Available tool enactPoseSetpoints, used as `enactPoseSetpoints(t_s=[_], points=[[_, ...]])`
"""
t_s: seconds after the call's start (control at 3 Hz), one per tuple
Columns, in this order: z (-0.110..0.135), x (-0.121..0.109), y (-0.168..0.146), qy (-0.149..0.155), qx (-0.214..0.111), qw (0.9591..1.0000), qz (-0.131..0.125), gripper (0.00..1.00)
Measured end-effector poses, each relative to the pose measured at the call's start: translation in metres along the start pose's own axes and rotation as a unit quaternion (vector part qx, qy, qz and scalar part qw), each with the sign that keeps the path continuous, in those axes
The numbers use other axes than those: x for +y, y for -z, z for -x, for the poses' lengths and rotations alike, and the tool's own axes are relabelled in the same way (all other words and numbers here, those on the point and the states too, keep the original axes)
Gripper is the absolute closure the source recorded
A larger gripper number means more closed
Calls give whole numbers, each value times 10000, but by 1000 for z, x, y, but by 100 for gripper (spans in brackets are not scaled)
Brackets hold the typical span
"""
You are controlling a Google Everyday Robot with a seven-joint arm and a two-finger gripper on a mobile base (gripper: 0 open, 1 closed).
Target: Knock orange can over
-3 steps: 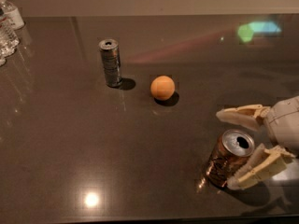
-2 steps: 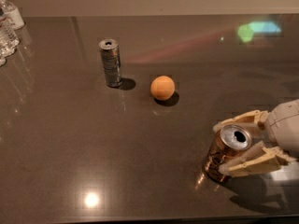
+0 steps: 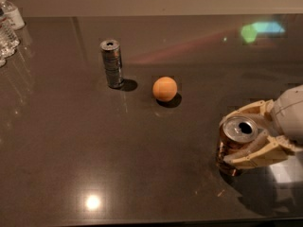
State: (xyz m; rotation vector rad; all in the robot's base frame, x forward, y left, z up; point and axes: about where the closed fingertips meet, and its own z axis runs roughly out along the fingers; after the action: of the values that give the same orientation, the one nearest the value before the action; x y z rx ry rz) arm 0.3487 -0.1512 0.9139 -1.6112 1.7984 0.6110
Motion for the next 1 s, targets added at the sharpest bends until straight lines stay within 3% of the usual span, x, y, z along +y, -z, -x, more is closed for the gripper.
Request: enactPoseSetpoints(t_s=[0.33, 0.67, 1.0], points=[[1, -16, 13, 22, 784, 9969, -101, 100], [-15, -32, 25, -24, 1616, 9868, -117, 100], [-38, -42, 35, -52, 2368, 9714, -134, 100]])
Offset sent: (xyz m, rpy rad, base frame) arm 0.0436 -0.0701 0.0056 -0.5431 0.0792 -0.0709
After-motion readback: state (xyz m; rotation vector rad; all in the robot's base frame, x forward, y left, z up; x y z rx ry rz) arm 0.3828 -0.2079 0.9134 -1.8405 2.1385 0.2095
